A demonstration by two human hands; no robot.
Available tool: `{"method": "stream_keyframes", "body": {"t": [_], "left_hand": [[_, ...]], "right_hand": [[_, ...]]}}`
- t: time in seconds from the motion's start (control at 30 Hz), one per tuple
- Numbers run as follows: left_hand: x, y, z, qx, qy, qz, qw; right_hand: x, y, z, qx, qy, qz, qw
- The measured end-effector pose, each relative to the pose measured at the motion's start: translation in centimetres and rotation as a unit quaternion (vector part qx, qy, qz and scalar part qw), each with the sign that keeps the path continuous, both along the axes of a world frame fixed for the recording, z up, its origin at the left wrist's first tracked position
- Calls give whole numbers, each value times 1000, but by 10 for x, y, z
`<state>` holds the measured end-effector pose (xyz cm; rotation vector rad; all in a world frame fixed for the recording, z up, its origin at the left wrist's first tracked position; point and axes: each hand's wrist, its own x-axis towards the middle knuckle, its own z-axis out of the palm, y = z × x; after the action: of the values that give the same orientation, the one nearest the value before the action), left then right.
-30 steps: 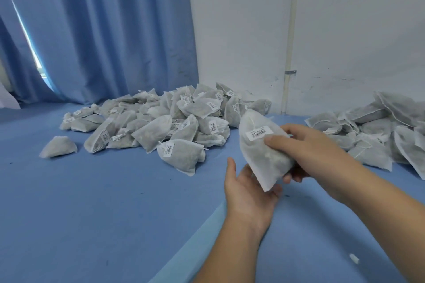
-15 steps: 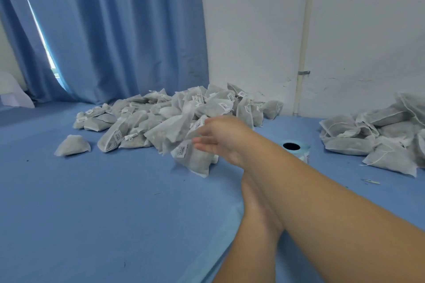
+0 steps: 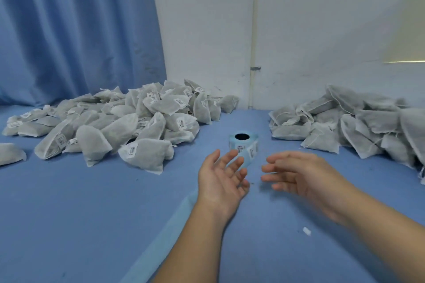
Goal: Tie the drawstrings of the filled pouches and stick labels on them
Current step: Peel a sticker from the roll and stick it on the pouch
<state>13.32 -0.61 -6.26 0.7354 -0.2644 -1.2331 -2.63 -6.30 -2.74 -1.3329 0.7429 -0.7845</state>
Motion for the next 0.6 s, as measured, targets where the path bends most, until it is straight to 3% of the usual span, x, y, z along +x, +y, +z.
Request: {"method": "stream_keyframes", "body": {"t": [0.2, 0.4, 0.6], "left_hand": [[-8, 0, 1, -9, -62, -23, 998], [-55, -6, 9, -2, -185, -50, 981], [-102, -55, 19, 34, -331, 22, 943]], "right_hand": [[-75, -20, -24, 65, -70, -84, 992], [-81, -24, -26, 92, -92, -85, 988], [-87, -30, -27, 125, -136, -91, 979]]}}
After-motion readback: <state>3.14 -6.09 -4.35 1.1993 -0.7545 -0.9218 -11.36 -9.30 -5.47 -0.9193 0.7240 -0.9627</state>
